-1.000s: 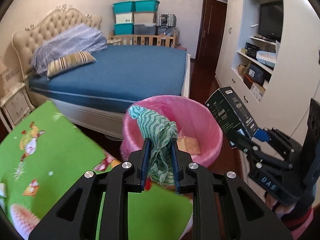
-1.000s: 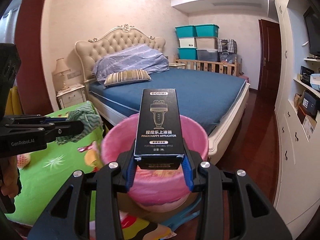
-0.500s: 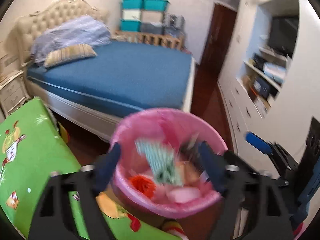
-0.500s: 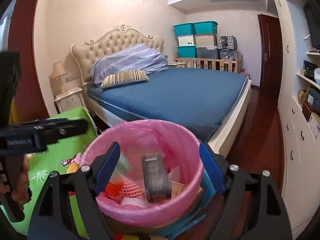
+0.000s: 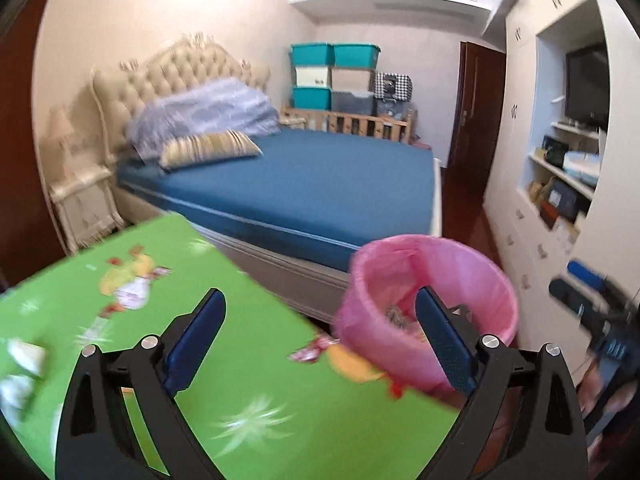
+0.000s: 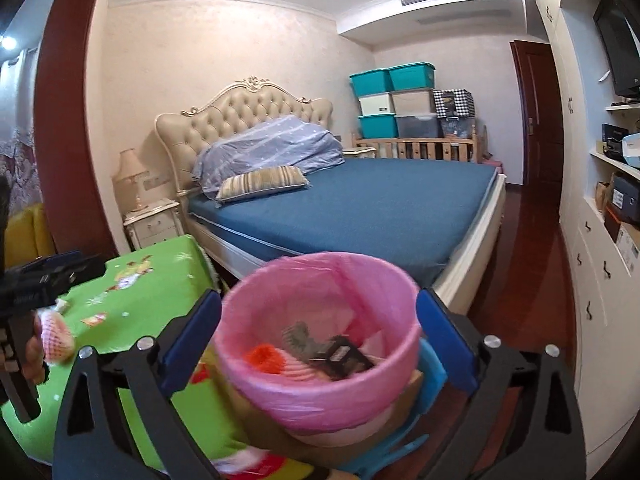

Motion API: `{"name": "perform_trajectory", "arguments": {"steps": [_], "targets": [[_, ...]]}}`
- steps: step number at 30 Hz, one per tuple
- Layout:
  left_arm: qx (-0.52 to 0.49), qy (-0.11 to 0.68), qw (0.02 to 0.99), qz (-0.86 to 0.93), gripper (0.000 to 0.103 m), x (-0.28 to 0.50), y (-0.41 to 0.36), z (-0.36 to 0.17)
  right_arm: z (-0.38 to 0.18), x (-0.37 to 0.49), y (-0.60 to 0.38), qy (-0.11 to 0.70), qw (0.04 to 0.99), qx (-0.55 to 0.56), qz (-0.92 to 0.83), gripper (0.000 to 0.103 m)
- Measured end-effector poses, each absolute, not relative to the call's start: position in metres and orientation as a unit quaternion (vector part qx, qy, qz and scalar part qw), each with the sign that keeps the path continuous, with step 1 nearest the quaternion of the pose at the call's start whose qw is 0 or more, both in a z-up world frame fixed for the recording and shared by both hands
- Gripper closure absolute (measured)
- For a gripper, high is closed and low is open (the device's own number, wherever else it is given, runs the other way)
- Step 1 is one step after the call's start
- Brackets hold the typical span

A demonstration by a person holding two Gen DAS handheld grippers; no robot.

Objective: Collect trash
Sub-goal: 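Return both open tools to the table above the remaining trash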

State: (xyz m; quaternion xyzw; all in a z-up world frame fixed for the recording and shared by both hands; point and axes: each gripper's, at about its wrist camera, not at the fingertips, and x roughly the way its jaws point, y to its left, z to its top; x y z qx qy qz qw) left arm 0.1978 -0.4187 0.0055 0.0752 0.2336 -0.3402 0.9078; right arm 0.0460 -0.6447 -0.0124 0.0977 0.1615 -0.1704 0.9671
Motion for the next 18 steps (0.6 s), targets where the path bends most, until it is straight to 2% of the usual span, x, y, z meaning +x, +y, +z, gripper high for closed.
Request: {"name": "perform_trajectory", "arguments": {"steps": [7,18], "targets": [[0.093,0.222,0.927,-0.287,0.014,0.183,-0.324,0.003,-0.008,0.094,-0.564,0.169,0.978,0.081,-0.093,0.008],[0.067,0.278,0.945,-0.159,0.014,0.201,-0.146,-0.028,-0.035,0.168,-0.422,0.228,0.972,0.050,-0.013,0.008]]}}
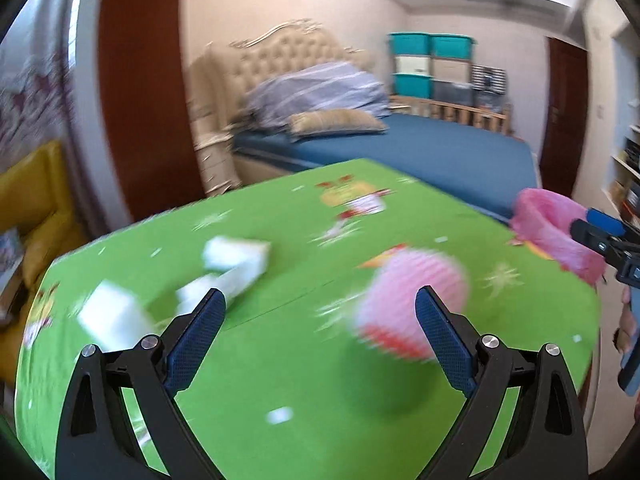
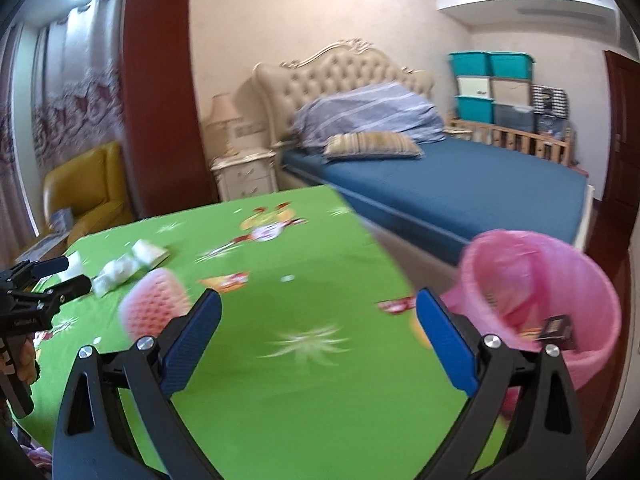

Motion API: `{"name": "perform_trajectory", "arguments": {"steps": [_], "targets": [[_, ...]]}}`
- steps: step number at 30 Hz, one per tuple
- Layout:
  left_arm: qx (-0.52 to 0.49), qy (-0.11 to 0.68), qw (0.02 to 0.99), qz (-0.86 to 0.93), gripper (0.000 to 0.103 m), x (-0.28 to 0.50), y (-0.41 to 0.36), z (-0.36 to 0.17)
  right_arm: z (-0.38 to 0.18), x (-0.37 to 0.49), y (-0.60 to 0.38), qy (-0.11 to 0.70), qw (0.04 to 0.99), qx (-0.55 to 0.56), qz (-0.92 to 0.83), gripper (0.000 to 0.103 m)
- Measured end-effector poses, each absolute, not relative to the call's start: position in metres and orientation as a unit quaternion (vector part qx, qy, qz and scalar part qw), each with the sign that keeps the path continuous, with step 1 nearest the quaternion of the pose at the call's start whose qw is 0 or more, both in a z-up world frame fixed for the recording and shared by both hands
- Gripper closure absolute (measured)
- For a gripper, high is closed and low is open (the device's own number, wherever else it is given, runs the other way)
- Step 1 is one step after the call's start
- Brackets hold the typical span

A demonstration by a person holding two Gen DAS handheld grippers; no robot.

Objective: Collect trash
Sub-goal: 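Return both open tools to the table above the remaining trash, then grasp the white tissue with the left tool while the right tool grasps the pink-white fruit net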

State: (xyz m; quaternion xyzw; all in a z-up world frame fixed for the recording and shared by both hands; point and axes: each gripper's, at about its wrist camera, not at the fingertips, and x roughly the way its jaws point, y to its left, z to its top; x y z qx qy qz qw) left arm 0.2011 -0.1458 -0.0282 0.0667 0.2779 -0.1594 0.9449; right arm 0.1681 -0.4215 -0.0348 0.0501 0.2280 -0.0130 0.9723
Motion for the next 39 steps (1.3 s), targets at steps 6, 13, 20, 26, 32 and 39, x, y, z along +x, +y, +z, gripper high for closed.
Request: {"name": "perform_trajectory", "arguments": {"steps": [6,13,20,26,32,39], "targets": [[0.047,0.318,0.938,-0.126,0.014,0.223,-0.086,-0.046,-0.043,0.182,-0.352,0.248,0.968,0.015,0.028,0.008],[0.042,0.336,0.933,-0.123,0.014,0.265,-0.080,-0.052,-0.021,0.226,-0.335,0.245,0.968,-0.012,0.056,0.008],[0.084,0.345,0.928,-0.112,0.017,0.305,-0.105,-0.065,-0.017,0.262,-0.345,0.269,0.960,0.024,0.074,0.008],[0.142,0.351,0.921,-0.094,0.017,0.326,-0.125,-0.077,-0.046,0.233,-0.335,0.296,0.950,0.037,0.095,0.008],[0.137,0.352,0.918,-0.118,0.022,0.320,-0.129,-0.074,-0.062,0.217,-0.317,0.325,0.937,0.045,0.120,0.018],[0.139,0.369,0.911,-0.120,0.029,0.325,-0.130,-0.081,-0.072,0.225,-0.311,0.352,0.925,0.058,0.129,0.043]]}}
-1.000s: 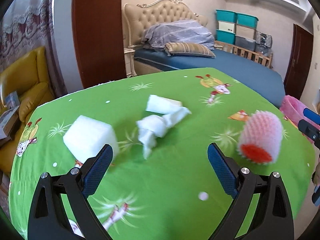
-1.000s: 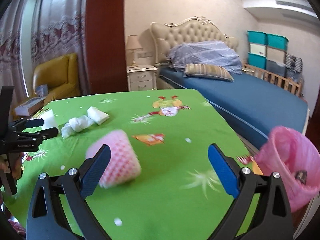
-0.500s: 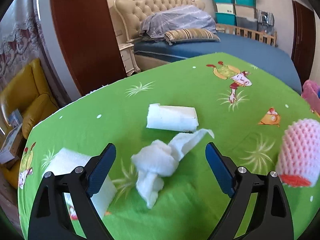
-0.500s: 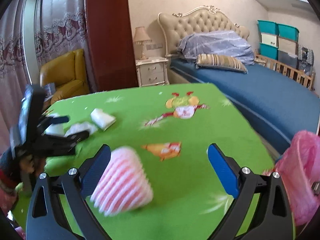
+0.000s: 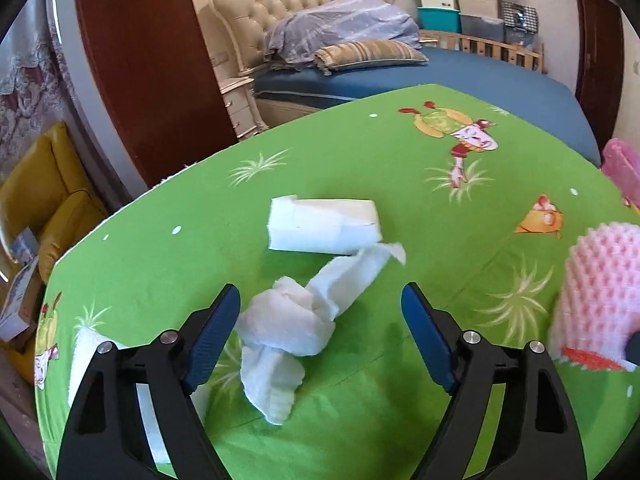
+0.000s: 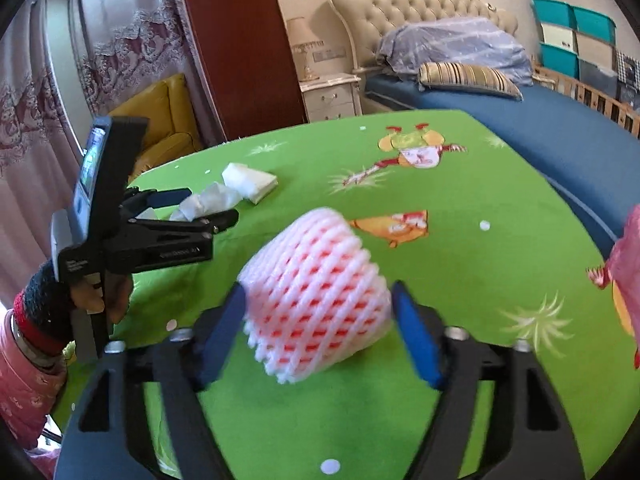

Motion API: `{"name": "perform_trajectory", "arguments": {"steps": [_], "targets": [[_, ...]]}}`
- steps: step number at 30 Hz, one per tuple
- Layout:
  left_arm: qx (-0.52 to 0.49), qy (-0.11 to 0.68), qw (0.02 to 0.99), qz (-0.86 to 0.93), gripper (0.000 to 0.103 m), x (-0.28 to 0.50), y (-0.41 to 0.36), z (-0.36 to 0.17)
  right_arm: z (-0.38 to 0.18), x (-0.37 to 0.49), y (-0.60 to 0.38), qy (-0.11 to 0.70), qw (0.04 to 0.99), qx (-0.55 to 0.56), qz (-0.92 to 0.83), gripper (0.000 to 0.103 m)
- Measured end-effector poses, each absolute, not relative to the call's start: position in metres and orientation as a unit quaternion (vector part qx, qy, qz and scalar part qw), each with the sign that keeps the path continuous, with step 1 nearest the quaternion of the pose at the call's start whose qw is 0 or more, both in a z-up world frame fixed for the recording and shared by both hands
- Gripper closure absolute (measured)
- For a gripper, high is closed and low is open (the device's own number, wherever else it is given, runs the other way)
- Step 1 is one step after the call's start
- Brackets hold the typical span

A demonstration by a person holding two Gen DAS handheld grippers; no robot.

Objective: Collect trash
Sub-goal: 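Grasp the white tissue with the left tool while the right tool grasps the pink-white fruit net, then carry the tissue and fruit net over the pink wastebasket and open both tools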

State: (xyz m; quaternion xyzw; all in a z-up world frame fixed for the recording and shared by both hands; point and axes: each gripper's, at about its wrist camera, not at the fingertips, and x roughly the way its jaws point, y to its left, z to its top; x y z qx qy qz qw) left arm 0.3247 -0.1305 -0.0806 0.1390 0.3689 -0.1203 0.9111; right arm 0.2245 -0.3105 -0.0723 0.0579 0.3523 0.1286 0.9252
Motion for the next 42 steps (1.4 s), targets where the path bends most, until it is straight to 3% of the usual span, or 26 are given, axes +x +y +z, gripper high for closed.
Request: {"name": "perform_trajectory", "arguments": {"steps": [2,4,7,24,42], "targets": [[0.145,0.365,0.912,-0.120,0.044,0.321,-0.133,-0.080,-0.073,0.222,-0.311,0.353,0.925,0.059,0.125,0.055],[0.149,0.356,0.916,-0.112,0.071,0.315,-0.132,-0.077,-0.067,0.211,-0.312,0.340,0.930,0.060,0.127,0.060],[0.143,0.348,0.919,-0.119,0.083,0.306,-0.128,-0.072,-0.057,0.195,-0.312,0.321,0.937,0.056,0.126,0.063],[0.049,0.292,0.943,-0.150,0.083,0.179,-0.094,-0.047,-0.044,0.110,-0.295,0.279,0.951,0.018,0.129,0.063],[0.027,0.262,0.950,-0.167,0.083,0.134,-0.095,-0.054,-0.039,0.099,-0.292,0.271,0.954,0.000,0.127,0.063]]}}
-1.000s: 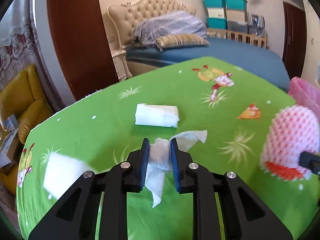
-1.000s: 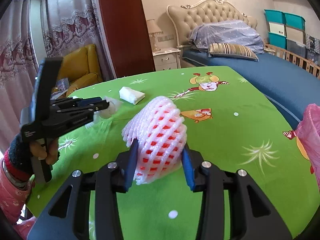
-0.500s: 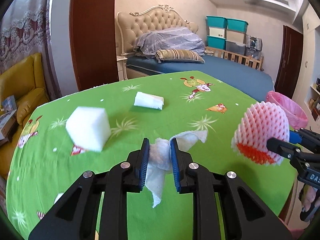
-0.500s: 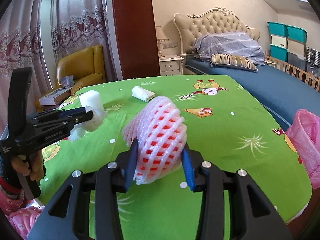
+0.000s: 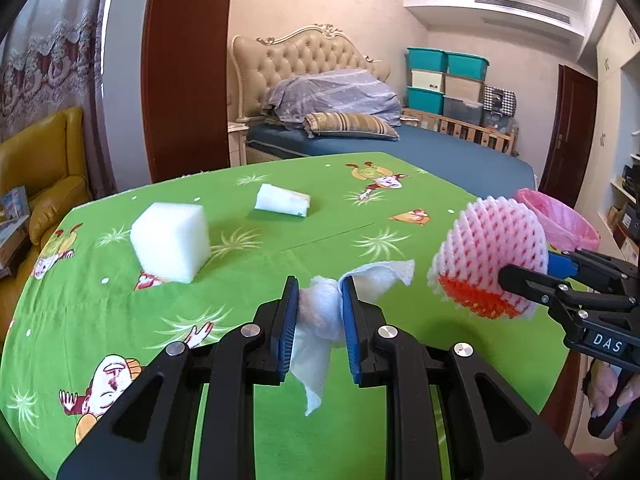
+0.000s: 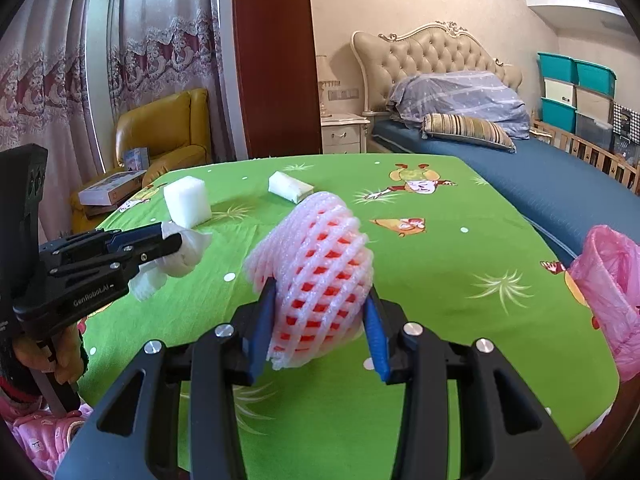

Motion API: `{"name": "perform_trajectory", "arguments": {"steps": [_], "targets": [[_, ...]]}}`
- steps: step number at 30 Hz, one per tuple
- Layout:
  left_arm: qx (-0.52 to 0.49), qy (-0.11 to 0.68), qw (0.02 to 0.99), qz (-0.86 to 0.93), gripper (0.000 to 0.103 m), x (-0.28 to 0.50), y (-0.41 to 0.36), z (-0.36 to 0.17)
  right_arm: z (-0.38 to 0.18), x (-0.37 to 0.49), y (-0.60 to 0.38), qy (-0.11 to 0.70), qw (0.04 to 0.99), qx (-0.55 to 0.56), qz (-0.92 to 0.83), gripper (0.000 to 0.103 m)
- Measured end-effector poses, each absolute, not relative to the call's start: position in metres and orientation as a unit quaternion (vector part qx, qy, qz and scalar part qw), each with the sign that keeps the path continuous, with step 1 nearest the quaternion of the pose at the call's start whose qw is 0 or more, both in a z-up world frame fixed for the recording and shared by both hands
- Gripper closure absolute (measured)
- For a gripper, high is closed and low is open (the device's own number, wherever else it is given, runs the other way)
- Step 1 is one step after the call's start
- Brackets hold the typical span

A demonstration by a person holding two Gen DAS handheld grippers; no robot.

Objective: Collect trash
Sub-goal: 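Carry the tissue and fruit net over the pink wastebasket and open both tools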

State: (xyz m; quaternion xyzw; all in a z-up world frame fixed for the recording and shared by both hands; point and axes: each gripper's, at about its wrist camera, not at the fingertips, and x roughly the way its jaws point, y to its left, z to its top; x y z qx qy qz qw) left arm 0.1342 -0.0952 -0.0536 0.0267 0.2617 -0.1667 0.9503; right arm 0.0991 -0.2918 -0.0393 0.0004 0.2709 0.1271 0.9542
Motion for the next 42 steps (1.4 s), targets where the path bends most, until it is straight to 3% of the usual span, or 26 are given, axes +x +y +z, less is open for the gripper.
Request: {"name": "perform_trajectory", "arguments": {"steps": [26,42], "targets": [[0.083,0.255,0.928,-0.261,0.083,0.125,-0.173,-0.037,-0.024,0.062,-0.389,0.227,0.973,0.035,0.040,0.063],[0.101,0.278,0.886,-0.358,0.083,0.145,-0.285,-0.025,-0.019,0.035,-0.474,0.203,0.976,0.064,-0.050,0.063]]}}
